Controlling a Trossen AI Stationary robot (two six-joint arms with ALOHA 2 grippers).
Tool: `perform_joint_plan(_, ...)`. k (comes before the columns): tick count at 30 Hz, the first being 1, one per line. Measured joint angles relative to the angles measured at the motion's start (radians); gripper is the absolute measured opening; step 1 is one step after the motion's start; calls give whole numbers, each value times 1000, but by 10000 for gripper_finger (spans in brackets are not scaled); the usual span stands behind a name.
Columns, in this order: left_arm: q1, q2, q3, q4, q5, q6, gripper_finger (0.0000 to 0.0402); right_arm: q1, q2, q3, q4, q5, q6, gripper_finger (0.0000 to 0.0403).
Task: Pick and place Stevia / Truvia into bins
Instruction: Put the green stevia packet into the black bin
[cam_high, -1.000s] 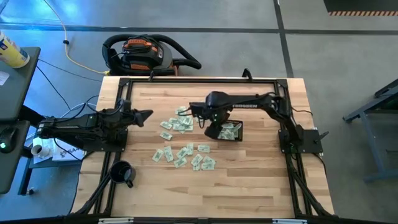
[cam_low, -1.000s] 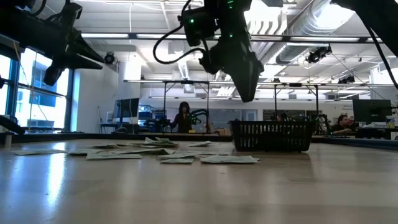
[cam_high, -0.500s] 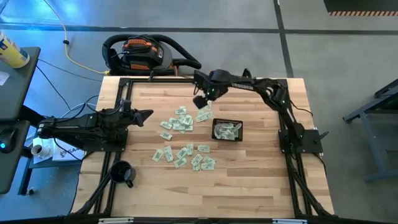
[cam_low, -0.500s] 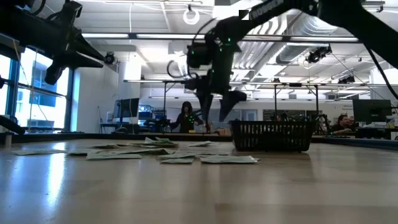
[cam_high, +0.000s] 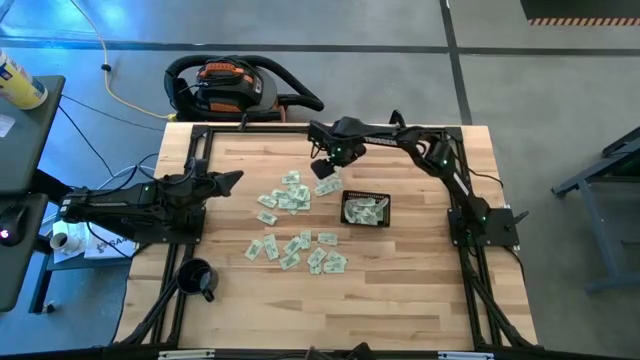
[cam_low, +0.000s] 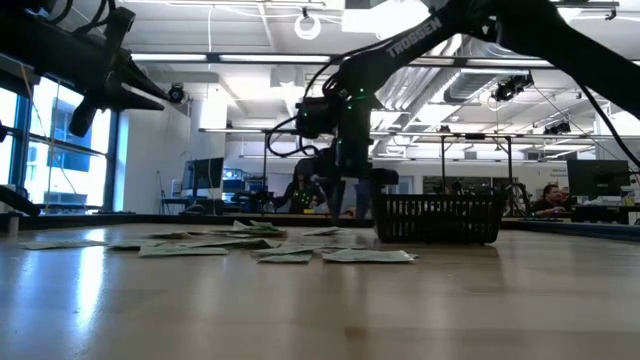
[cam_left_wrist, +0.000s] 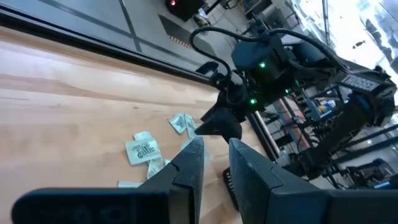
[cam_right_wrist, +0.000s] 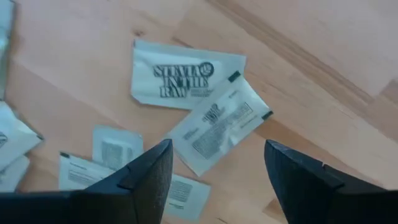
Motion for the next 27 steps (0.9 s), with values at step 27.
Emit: perform_joint_plan(27, 0, 0, 0, 0, -28, -26, 111, -2, 48, 2, 13, -13, -41, 192)
